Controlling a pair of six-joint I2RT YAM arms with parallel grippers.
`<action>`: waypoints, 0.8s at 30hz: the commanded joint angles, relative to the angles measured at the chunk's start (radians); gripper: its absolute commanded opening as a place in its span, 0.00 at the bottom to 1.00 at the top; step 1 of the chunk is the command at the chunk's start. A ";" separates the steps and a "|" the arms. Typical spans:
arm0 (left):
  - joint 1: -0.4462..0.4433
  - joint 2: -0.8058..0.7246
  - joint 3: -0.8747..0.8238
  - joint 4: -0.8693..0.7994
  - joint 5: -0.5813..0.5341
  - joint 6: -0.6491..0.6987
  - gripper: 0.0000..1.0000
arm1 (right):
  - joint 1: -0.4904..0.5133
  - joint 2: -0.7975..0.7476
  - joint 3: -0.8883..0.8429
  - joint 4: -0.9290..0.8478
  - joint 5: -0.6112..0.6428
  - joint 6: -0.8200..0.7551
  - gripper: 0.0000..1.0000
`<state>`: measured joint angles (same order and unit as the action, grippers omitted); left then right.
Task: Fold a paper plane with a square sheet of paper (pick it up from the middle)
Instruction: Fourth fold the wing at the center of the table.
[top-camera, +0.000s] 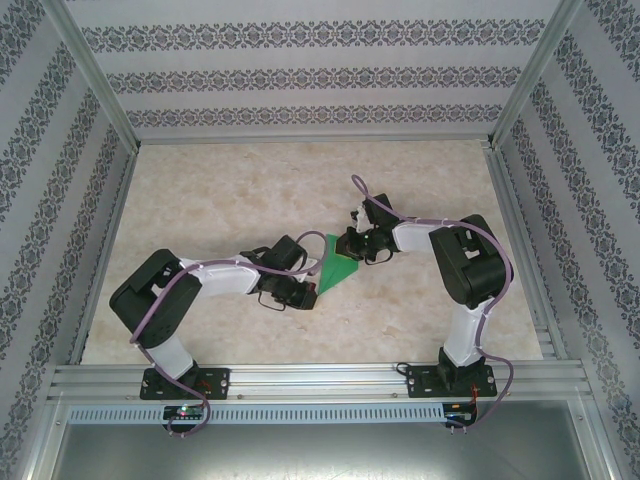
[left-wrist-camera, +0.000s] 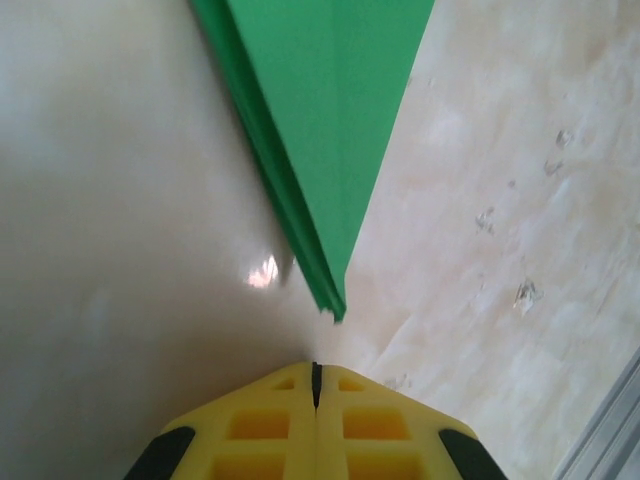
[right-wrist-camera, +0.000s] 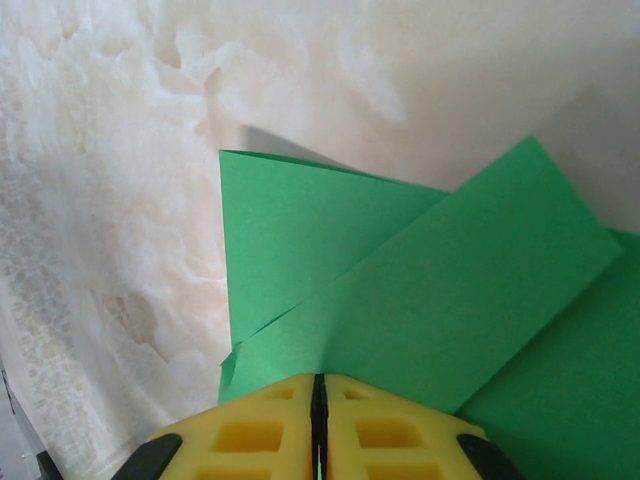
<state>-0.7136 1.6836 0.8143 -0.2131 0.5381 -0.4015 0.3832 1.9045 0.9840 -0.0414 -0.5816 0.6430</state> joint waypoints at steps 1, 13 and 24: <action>-0.023 -0.027 0.031 -0.185 0.017 -0.016 0.07 | 0.005 -0.014 0.007 -0.040 0.055 -0.012 0.13; -0.004 -0.028 0.228 -0.262 -0.104 0.025 0.27 | -0.043 -0.239 -0.037 -0.087 0.023 -0.008 0.30; 0.033 0.081 0.348 -0.180 -0.139 0.082 0.48 | -0.099 -0.412 -0.166 -0.081 0.012 0.003 0.41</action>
<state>-0.6983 1.7260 1.1313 -0.4194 0.4160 -0.3595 0.3023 1.5402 0.8497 -0.1165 -0.5526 0.6476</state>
